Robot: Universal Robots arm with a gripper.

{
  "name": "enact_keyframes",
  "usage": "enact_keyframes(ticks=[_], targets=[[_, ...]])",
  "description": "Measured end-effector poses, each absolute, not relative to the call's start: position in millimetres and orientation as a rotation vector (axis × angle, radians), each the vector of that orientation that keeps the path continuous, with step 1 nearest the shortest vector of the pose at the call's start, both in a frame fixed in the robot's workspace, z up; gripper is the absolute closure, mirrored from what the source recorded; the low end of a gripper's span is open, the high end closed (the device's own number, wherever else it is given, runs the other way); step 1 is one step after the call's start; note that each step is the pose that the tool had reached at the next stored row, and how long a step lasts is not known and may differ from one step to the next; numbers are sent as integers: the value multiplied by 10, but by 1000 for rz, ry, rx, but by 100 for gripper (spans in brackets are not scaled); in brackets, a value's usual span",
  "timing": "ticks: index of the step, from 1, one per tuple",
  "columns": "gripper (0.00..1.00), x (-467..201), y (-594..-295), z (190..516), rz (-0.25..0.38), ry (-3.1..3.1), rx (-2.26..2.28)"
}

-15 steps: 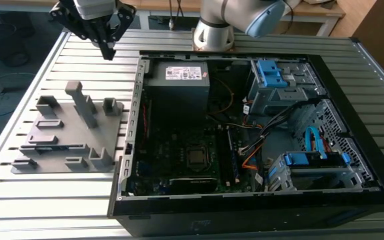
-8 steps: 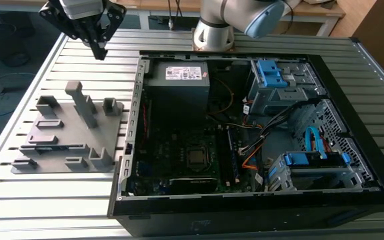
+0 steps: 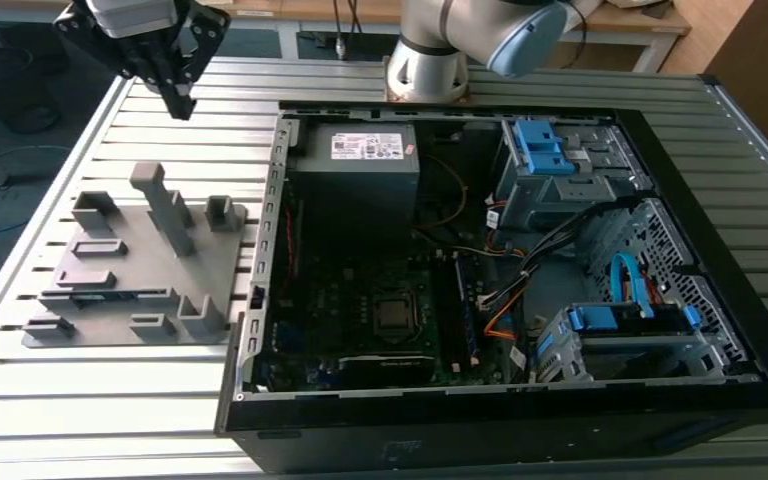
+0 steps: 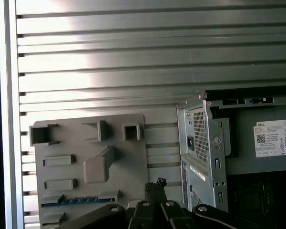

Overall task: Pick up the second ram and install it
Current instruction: 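Reach for the second ram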

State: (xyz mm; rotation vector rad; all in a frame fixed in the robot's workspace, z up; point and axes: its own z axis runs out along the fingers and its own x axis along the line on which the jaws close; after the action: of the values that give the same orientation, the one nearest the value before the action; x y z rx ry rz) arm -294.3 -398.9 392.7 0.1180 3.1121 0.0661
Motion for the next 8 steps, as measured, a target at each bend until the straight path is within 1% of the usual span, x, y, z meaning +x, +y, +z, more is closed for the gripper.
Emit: enact_keyframes(ticks=[8], targets=[[90,-3130,-3989,3925,66,3112,118]])
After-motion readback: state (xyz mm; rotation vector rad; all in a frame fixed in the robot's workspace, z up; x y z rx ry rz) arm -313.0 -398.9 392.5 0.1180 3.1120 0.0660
